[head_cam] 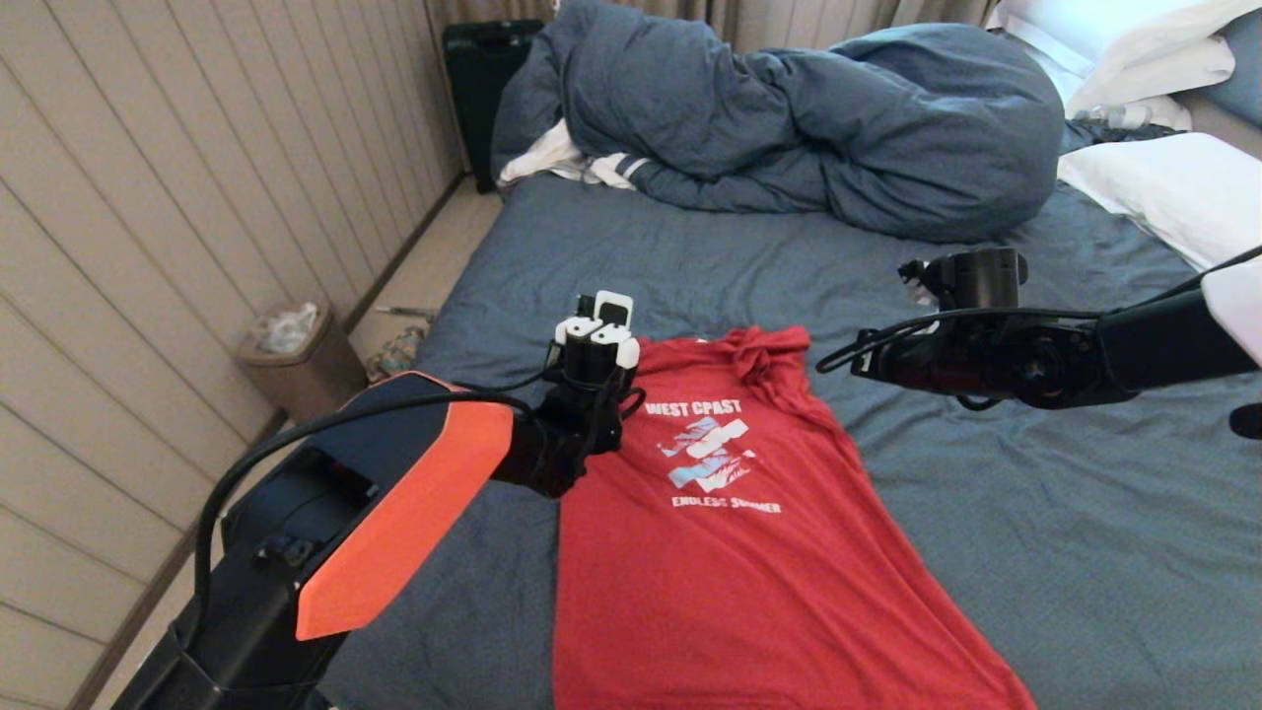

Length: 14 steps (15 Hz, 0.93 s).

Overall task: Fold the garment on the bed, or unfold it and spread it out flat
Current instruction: Fold the red T-shirt

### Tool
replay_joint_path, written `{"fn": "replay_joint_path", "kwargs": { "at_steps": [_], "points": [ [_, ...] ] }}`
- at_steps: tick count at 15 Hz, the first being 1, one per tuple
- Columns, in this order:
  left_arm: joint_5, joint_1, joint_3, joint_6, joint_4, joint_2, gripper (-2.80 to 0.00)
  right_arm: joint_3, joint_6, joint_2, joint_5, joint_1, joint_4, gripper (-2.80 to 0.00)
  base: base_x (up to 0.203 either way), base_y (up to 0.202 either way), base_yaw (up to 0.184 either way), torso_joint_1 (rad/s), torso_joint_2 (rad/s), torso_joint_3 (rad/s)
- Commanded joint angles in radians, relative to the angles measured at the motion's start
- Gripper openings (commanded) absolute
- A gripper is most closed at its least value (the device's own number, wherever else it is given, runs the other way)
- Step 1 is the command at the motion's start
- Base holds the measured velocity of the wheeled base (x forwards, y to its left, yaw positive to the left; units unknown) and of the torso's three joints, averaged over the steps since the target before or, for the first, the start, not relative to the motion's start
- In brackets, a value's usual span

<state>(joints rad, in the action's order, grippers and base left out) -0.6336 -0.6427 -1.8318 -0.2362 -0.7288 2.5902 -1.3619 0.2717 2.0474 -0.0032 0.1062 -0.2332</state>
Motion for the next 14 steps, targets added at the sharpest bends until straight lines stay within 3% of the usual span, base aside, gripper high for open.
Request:
{"fn": "replay_joint_path", "kwargs": {
  "at_steps": [1,10,11,14],
  "points": [
    [-0.003,-0.013,-0.014,-0.002,0.005,0.018,-2.8,0.0,0.001,-0.001,0.0,0.0,-0.002,-2.8,0.0,0.0,0.0,0.0,0.0,0.0],
    [-0.001,-0.057,-0.017,-0.002,0.012,0.056,-2.8,0.001,0.001,0.002,0.0,0.001,-0.003,-2.8,0.0,0.0,0.0,0.0,0.0,0.0],
    [-0.001,-0.06,-0.017,-0.002,0.012,0.056,0.0,0.001,0.001,0.002,0.0,0.001,-0.003,-2.8,0.0,0.0,0.0,0.0,0.0,0.0],
    [-0.005,-0.061,-0.015,0.001,0.006,0.033,0.0,0.003,0.0,0.002,0.0,0.003,-0.003,-2.8,0.0,0.0,0.0,0.0,0.0,0.0]
  ]
}}
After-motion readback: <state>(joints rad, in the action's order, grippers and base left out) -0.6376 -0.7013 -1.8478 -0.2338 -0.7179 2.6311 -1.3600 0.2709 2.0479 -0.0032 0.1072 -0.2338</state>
